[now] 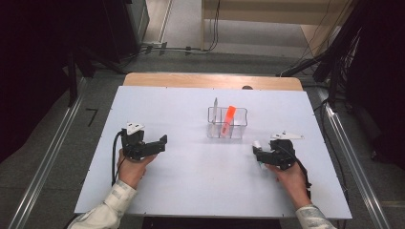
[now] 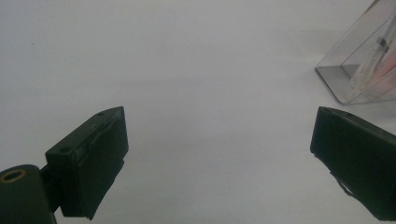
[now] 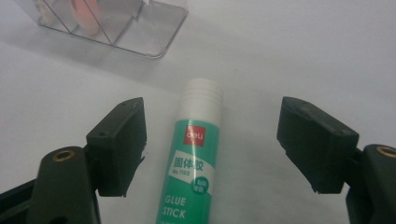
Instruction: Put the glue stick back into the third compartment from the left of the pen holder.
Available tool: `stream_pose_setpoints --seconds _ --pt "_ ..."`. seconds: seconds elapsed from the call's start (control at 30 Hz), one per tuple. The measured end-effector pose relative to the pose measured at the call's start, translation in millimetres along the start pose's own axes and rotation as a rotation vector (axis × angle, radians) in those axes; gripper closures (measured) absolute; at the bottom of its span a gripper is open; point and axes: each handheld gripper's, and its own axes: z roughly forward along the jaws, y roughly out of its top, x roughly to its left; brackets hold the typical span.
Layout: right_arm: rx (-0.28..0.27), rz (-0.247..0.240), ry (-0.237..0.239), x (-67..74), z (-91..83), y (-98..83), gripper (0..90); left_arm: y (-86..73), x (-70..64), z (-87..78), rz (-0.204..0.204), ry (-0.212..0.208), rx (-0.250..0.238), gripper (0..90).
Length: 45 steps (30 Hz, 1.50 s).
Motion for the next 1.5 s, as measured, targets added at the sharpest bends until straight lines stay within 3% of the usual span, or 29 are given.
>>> stream_pose_setpoints --seconds 0.43,1.5 --pt "0.021 -0.01 -0.008 4.0 14.3 7.9 25.5 -0.4 -0.1 0.0 0.0 -0.002 0.003 4.4" --pt "0.064 -0.033 -0.017 7.4 25.2 9.8 41.1 -0.9 0.8 0.9 -0.002 0.009 0.0 4.5"
